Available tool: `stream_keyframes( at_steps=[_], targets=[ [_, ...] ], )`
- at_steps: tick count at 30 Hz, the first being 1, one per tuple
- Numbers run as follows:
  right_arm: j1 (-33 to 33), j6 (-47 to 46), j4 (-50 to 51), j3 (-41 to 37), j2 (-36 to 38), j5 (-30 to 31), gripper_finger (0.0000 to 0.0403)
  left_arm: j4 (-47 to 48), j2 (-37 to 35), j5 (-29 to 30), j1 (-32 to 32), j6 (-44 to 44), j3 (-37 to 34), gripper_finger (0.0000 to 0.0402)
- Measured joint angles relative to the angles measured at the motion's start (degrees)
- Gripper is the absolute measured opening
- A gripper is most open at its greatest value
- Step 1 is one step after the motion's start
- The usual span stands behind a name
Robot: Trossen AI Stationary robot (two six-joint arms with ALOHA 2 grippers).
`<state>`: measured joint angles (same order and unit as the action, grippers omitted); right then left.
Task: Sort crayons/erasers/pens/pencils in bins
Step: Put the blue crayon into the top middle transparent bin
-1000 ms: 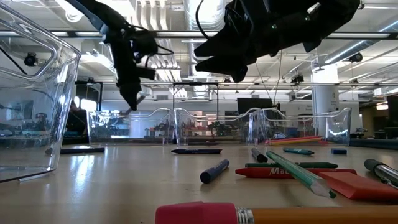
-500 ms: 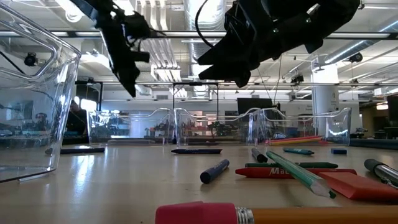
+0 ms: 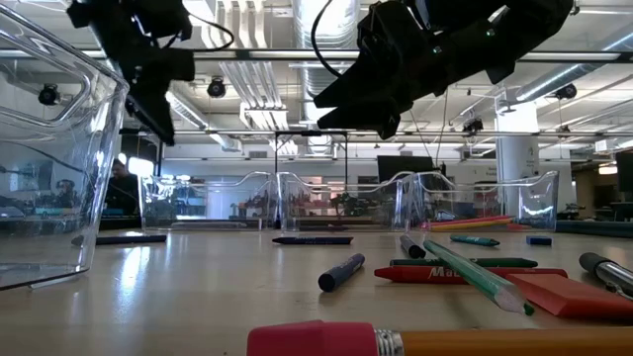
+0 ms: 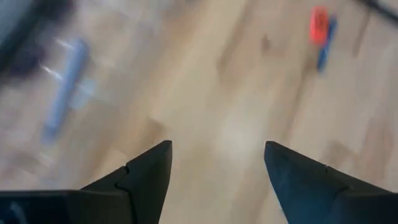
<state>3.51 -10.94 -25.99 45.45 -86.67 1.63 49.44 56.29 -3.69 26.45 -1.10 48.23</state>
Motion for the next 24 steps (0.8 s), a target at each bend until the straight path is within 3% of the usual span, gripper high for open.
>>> stream_keyframes(
  at_steps=[5,11,18,24],
  targets=[
    [-0.13,-0.06,0.13,0.22,0.00,0.04,0.0226,-0.01,1.84,1.29,-4.19,-3.35,-4.71,0.0242],
    [0.00,0.03,0.13,1.01,0.00,-0.01,0.0226,-0.42,10.37,1.26,-5.30,-8.52,-8.35,0.0242],
    [-0.02,0.31,1.35,1.01,0.00,-0.04,0.0226,-1.54,20.63,1.12,-6.75,-10.62,-8.14,0.0242],
    [-0.02,0.35,2.51,1.03,0.00,-0.04,0.0226,-2.76,22.76,1.22,-8.86,-10.58,-7.10,0.0242]
  ],
)
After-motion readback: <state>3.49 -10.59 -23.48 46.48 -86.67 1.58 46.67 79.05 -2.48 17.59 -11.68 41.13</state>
